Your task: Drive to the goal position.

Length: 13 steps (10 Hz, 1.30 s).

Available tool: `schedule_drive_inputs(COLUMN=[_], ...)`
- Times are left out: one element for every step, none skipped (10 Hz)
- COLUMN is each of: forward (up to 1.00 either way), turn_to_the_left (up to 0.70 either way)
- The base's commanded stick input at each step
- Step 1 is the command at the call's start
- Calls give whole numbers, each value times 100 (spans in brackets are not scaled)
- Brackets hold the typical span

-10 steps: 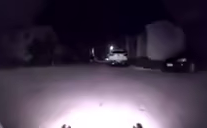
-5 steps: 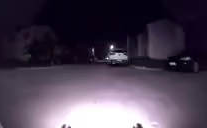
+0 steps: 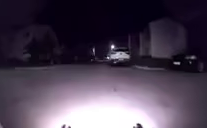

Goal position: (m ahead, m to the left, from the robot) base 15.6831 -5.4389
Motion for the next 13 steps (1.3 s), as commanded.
schedule_drive_inputs(forward=[60,60,60,60,60,60,60,60,60,60,60,60,60], turn_to_the_left=[0,0,0,0,0,0,0,0,0,0,0,0,0])
